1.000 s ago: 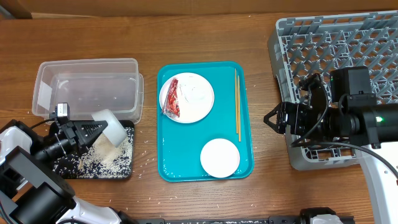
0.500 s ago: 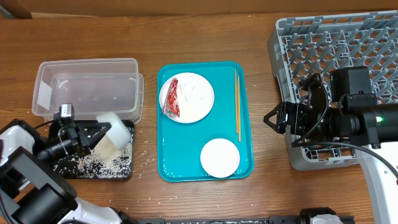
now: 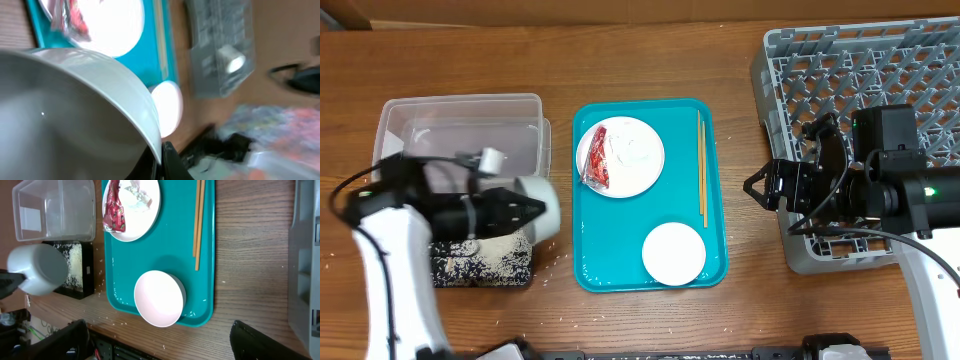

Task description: Sort waste into correct bins and load items into the dishwasher

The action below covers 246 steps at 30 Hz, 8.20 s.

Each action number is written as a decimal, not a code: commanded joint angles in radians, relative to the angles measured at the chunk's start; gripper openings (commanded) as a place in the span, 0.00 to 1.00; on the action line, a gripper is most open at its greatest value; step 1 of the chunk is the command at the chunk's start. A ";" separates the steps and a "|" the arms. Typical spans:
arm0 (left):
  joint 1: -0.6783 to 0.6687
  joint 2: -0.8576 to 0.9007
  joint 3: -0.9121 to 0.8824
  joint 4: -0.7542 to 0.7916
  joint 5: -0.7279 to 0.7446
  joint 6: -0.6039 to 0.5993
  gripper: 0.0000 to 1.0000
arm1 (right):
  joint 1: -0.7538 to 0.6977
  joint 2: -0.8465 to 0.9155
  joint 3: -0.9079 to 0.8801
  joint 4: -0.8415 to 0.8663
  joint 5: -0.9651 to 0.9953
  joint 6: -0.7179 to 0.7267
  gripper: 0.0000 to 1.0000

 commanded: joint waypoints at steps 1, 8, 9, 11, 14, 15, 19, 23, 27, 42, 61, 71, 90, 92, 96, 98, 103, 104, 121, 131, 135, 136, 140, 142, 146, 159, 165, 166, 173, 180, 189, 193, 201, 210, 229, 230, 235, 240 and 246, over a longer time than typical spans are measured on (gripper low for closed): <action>-0.194 -0.073 -0.004 0.086 -0.340 -0.414 0.04 | 0.006 -0.007 0.000 0.008 0.003 -0.003 0.92; -0.706 -0.026 -0.050 0.290 -0.785 -0.741 0.04 | 0.006 -0.007 0.000 0.011 0.003 -0.003 0.94; -0.766 -0.001 -0.050 0.312 -0.822 -0.764 0.04 | 0.006 -0.007 0.000 0.011 0.003 -0.004 0.95; -0.865 0.053 -0.050 0.342 -0.891 -0.805 0.04 | 0.006 -0.007 0.000 0.011 0.003 -0.004 0.95; -0.952 0.126 -0.050 0.344 -0.983 -0.888 0.04 | 0.006 -0.007 0.000 0.011 0.003 -0.004 0.95; -0.969 0.148 -0.050 0.347 -0.990 -0.904 0.04 | 0.006 -0.007 0.000 0.010 0.003 -0.004 0.95; -0.976 0.189 -0.049 0.368 -0.980 -0.922 0.19 | 0.006 -0.007 0.000 0.011 0.003 -0.004 0.96; -0.963 0.188 0.018 0.321 -0.953 -0.891 0.46 | 0.006 -0.007 0.000 0.011 0.003 -0.004 0.98; -0.938 0.188 0.198 0.241 -1.006 -0.829 0.57 | 0.006 -0.007 0.000 0.011 0.003 -0.004 0.99; -0.810 0.454 0.337 0.554 -0.972 -0.639 0.65 | 0.006 -0.007 0.000 0.011 0.003 -0.004 1.00; -0.798 0.708 0.337 0.700 -0.959 -0.589 0.04 | 0.006 -0.007 0.000 0.010 0.003 -0.004 0.99; -0.752 0.563 0.508 0.412 -0.955 -0.592 0.04 | 0.006 -0.007 0.000 -0.005 0.003 -0.004 0.98; -0.361 0.456 0.478 0.229 -1.021 -0.634 0.38 | 0.006 -0.007 0.000 -0.019 0.004 -0.004 0.99; -0.336 0.451 0.511 0.219 -0.979 -0.634 0.38 | 0.006 -0.007 0.000 -0.020 0.003 -0.004 0.99; -0.325 0.440 0.581 0.203 -0.893 -0.637 0.74 | 0.006 -0.007 0.000 -0.023 0.004 -0.005 0.99; -0.355 0.438 0.589 0.196 -0.859 -0.632 0.88 | 0.006 -0.007 0.000 -0.019 0.004 -0.005 0.99; -0.430 0.452 0.587 0.205 -0.932 -0.625 0.93 | 0.006 -0.007 0.000 -0.019 0.004 -0.005 0.99; -0.447 0.454 0.586 0.208 -0.937 -0.624 0.86 | 0.006 -0.007 0.000 -0.019 0.004 -0.005 0.99; -0.643 0.753 0.453 0.383 -0.994 -0.630 0.34 | 0.006 -0.007 0.000 -0.012 0.004 -0.004 1.00; -0.620 0.642 0.575 0.262 -0.936 -0.633 0.04 | 0.006 -0.007 0.000 -0.012 0.004 -0.004 1.00; -0.561 0.516 0.617 0.187 -0.991 -0.638 0.04 | 0.006 -0.007 0.000 -0.012 0.004 -0.004 1.00; -0.539 0.491 0.617 0.179 -1.006 -0.645 0.04 | 0.006 -0.007 0.000 -0.013 0.004 -0.004 1.00; -0.417 0.446 0.615 0.136 -1.036 -0.664 0.04 | 0.006 -0.007 0.000 -0.020 0.004 -0.004 1.00; -0.354 0.454 0.600 0.134 -1.031 -0.664 0.04 | 0.006 -0.007 0.000 -0.019 0.004 -0.004 1.00; -0.274 0.507 0.552 0.172 -0.995 -0.644 0.06 | 0.006 -0.007 0.000 -0.018 0.004 -0.004 1.00; -0.318 0.303 0.612 0.055 -0.923 -0.558 0.69 | 0.006 -0.007 0.000 -0.017 0.005 -0.004 1.00; -0.434 0.082 0.612 -0.030 -0.937 -0.551 0.78 | 0.006 -0.007 0.000 0.005 0.108 -0.003 1.00; -0.447 0.061 0.612 -0.042 -0.937 -0.551 0.79 | 0.006 -0.007 0.000 0.007 0.123 -0.003 1.00; -0.523 -0.121 0.612 -0.164 -0.935 -0.563 1.00 | 0.006 -0.007 0.000 0.056 0.142 -0.004 1.00; -0.523 -0.177 0.612 -0.240 -0.876 -0.563 1.00 | 0.006 -0.007 0.000 0.116 0.142 -0.004 1.00; -0.523 -0.154 0.612 -0.240 -0.852 -0.562 1.00 | 0.006 -0.007 0.000 0.114 0.142 -0.004 1.00; -0.523 -0.173 0.606 -0.236 -0.852 -0.562 1.00 | 0.006 -0.007 0.000 0.114 0.142 -0.004 1.00; -0.518 -0.441 0.402 0.073 -0.947 -0.470 1.00 | 0.006 -0.007 0.000 0.114 0.142 -0.004 1.00; -0.447 -0.916 -0.203 0.587 -0.821 -0.307 1.00 | 0.006 -0.007 0.000 0.114 0.142 -0.004 1.00; -0.440 -1.342 -1.030 1.215 -0.803 -0.315 1.00 | 0.006 -0.007 0.000 0.114 0.142 -0.004 1.00; -0.440 -1.342 -1.056 1.251 -0.803 -0.319 1.00 | 0.006 -0.007 0.000 0.114 0.142 -0.004 1.00; -0.438 -1.342 -1.096 1.263 -0.806 -0.315 1.00 | 0.006 -0.007 0.000 0.114 0.142 -0.004 1.00; -0.438 -1.341 -1.096 1.263 -0.806 -0.315 1.00 | 0.006 -0.007 0.000 0.114 0.142 -0.004 1.00; -0.438 -1.341 -1.096 1.263 -0.806 -0.315 1.00 | 0.006 -0.007 0.000 0.099 0.125 0.006 1.00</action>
